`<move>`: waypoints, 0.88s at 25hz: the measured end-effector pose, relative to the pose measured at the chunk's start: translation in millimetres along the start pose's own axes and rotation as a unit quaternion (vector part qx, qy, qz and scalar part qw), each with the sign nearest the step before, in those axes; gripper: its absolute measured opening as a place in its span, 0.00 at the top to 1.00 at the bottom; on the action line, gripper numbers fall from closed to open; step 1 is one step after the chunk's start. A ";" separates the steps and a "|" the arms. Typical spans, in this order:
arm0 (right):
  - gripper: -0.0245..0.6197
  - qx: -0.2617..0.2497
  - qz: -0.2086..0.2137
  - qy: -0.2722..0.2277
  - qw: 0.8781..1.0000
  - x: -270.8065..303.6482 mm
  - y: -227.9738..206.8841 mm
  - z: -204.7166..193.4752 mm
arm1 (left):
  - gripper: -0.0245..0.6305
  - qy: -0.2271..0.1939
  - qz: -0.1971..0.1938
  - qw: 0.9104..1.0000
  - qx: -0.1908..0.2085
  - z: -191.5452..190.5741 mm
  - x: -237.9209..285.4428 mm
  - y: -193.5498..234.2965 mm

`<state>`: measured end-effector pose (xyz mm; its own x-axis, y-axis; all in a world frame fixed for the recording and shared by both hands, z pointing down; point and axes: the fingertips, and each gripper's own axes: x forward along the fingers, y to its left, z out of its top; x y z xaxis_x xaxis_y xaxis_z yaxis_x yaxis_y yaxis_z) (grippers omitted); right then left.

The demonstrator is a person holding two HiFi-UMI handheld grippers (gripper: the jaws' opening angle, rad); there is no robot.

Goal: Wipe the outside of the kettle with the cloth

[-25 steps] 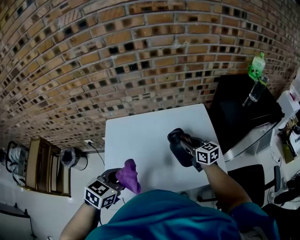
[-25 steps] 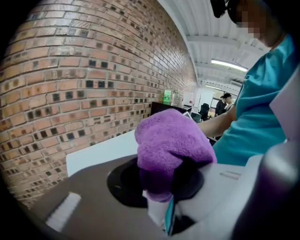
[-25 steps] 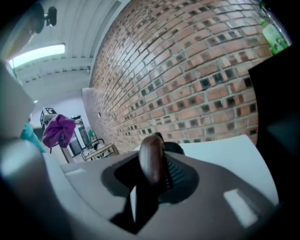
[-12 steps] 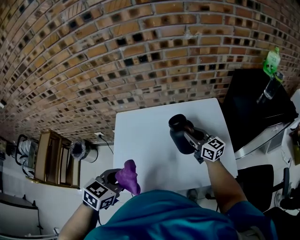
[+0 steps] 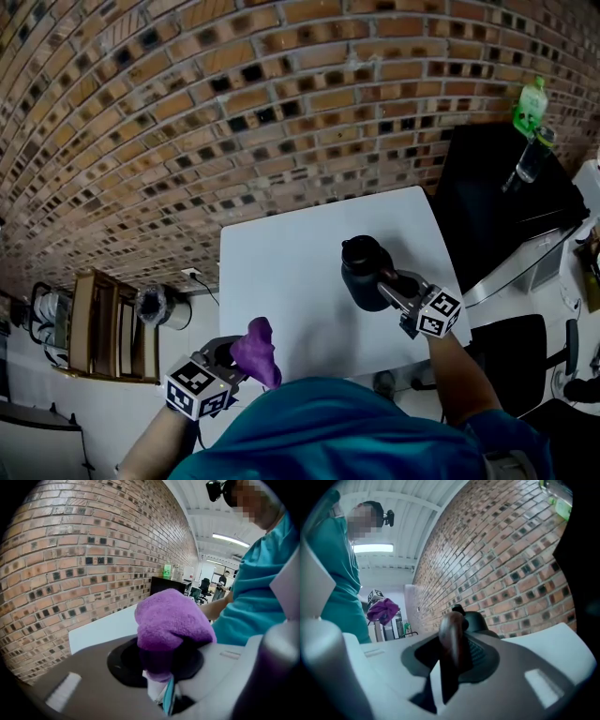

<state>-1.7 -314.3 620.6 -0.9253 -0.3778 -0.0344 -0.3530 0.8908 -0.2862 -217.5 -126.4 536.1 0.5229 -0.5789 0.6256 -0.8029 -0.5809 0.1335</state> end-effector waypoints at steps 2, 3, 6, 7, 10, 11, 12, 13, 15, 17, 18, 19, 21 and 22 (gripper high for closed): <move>0.82 -0.010 0.002 0.002 1.000 -4.0 4.7 -2.2 | 0.85 -0.008 -0.010 1.000 -0.009 3.0 4.3 -2.3; 0.81 -0.015 0.004 0.002 1.000 -5.6 7.5 -3.8 | 0.85 -0.012 -0.015 1.000 -0.015 4.7 6.1 -3.1; 0.80 -0.017 0.007 -0.008 1.000 -11.4 12.7 -7.9 | 0.85 -0.023 -0.026 0.999 -0.033 9.5 10.3 -5.1; 0.80 -0.013 0.005 -0.013 1.000 -13.8 12.8 -8.2 | 0.85 -0.025 -0.027 0.999 -0.038 10.6 11.0 -5.3; 0.79 0.006 -0.007 -0.032 0.999 -22.5 11.2 -8.8 | 0.85 -0.026 -0.030 0.998 -0.043 11.1 10.8 -4.7; 0.77 0.007 -0.010 -0.033 0.999 -25.1 11.0 -9.6 | 0.85 -0.025 -0.030 0.998 -0.043 10.9 10.4 -4.5; 0.75 0.007 -0.011 -0.032 0.999 -27.4 11.2 -10.9 | 0.85 -0.025 -0.030 0.998 -0.043 10.6 10.2 -4.4; 0.73 0.005 -0.012 -0.028 1.000 -29.5 11.8 -12.7 | 0.85 -0.025 -0.030 0.998 -0.043 10.3 10.2 -4.4; 0.71 0.001 -0.010 -0.016 1.000 -33.5 15.6 -19.1 | 0.85 -0.024 -0.032 0.998 -0.043 9.7 11.2 -5.1; 0.71 -0.005 -0.003 0.002 1.000 -38.5 23.9 -28.1 | 0.85 -0.023 -0.036 0.998 -0.042 9.3 12.8 -7.4; 0.71 -0.008 0.001 0.012 1.000 -40.9 28.5 -32.6 | 0.85 -0.023 -0.037 0.998 -0.041 9.4 13.3 -8.3; 0.71 -0.012 0.004 0.022 1.000 -42.9 32.4 -36.5 | 0.85 -0.023 -0.038 0.998 -0.041 9.6 13.7 -8.8; 0.70 -0.019 0.001 0.034 0.999 -45.2 36.4 -40.4 | 0.85 -0.023 -0.040 0.998 -0.041 10.1 14.7 -8.9; 0.65 -0.024 -0.003 0.040 0.999 -44.8 37.7 -41.0 | 0.85 -0.022 -0.041 0.998 -0.041 10.1 15.6 -9.1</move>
<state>20.8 -253.5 650.6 -0.9305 -0.3636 0.0440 -0.3631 0.9004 -0.2396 -199.2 -135.9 536.9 0.5988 -0.5573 0.5752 -0.7764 -0.5801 0.2462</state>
